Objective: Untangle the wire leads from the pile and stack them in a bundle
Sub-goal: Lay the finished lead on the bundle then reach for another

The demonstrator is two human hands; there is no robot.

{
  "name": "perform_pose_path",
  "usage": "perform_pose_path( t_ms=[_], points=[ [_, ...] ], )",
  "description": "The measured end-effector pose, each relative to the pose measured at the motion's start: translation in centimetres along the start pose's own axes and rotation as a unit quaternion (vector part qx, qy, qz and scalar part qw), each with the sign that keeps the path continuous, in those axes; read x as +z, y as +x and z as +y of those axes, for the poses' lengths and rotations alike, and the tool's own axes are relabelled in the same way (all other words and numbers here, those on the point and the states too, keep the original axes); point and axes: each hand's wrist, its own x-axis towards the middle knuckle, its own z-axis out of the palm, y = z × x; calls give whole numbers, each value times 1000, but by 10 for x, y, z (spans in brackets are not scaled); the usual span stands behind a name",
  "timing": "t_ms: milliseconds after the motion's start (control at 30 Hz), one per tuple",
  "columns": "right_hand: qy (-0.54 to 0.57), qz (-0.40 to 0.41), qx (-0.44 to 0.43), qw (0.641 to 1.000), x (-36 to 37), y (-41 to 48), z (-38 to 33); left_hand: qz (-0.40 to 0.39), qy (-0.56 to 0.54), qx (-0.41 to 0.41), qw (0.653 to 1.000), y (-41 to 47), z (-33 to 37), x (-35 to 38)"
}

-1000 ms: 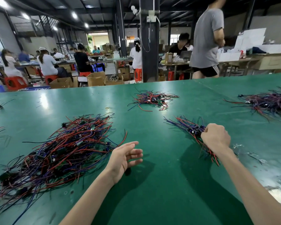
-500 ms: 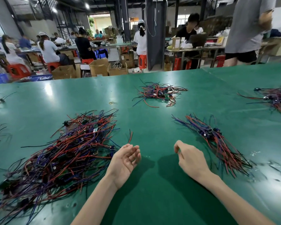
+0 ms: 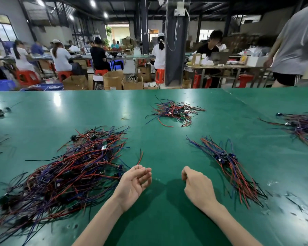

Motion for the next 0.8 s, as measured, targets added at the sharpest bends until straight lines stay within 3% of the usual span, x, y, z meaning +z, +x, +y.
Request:
perform_pose_path(
  t_ms=[400,500,533,600,667,733,767,800],
  points=[
    [-49,10,-8,999,0,1,-7,-2,83,50,995,-12,-2,8],
    [-56,15,-17,998,2,2,-6,11,198,120,973,-20,-5,7],
    [-60,17,-20,998,2,2,-6,21,287,168,943,-24,-4,7],
    [-64,20,-25,997,3,2,-5,43,467,283,836,-29,1,6],
    [-64,24,-27,997,4,3,-5,81,592,398,697,-32,16,4],
    [-70,25,-30,997,5,3,-5,154,682,477,532,-32,36,-4],
    [-72,26,-31,997,5,4,-5,207,713,481,467,-32,47,-10],
    [-73,26,-31,997,6,4,-5,261,736,453,431,-31,57,-16]
  ],
)
